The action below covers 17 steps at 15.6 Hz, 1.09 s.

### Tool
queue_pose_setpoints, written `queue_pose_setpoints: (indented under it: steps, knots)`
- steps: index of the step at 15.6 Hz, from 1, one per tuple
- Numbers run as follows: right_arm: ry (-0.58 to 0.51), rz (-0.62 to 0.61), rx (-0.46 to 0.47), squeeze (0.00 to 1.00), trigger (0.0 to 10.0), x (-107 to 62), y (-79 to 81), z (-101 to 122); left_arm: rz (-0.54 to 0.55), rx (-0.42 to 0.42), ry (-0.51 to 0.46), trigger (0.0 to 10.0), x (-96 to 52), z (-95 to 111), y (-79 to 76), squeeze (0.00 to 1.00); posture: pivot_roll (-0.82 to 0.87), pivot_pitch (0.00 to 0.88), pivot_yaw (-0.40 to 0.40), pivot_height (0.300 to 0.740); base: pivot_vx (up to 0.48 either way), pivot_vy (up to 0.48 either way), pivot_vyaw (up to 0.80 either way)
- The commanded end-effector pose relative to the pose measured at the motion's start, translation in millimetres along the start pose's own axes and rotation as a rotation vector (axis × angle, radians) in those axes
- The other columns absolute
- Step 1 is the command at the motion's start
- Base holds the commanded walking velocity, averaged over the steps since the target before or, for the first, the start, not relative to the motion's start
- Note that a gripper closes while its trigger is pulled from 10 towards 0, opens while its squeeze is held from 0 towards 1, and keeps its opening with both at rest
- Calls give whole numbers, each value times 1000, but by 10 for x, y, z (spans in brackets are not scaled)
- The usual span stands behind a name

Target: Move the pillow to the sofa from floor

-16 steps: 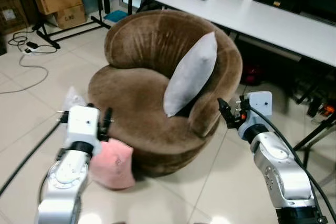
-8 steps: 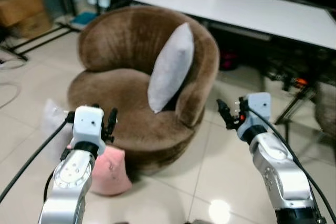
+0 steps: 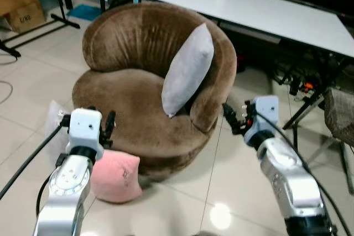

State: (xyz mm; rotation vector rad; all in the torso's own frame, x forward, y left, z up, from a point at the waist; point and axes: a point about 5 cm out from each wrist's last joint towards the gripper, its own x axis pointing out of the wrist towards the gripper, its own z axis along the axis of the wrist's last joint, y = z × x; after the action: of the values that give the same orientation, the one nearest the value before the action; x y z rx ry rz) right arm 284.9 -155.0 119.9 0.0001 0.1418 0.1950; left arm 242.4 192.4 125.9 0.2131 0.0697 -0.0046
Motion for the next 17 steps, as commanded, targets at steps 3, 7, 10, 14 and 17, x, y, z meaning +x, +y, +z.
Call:
queue_pose_setpoints:
  steps: [3, 7, 10, 14, 17]
  knots:
    - [14, -37, -15, 0, 10000, 3, -95, -1, -40, -7, 6, 10000, 23, -26, -109, 0, 22, 0, -92, 740, 0, 350, 0]
    - [23, -41, -9, 0, 10000, -36, -87, -38, -45, -3, -1, 10000, 42, -4, -107, 0, 21, 0, -88, 740, 0, 351, 0]
    - [23, -41, -11, 0, 10000, -24, -94, -25, -43, 0, 7, 10000, 34, -14, -117, 0, 23, 0, -94, 740, 0, 222, 0]
    - [24, -34, -13, 0, 10000, -16, -86, -19, -35, -9, 7, 10000, 20, -11, -136, 0, 25, 0, -100, 740, 0, 0, 0]
    - [21, -20, -7, 0, 10000, -17, -60, -22, -40, 6, 26, 10000, 17, -35, -126, 0, 26, 0, -91, 740, 0, 0, 0]
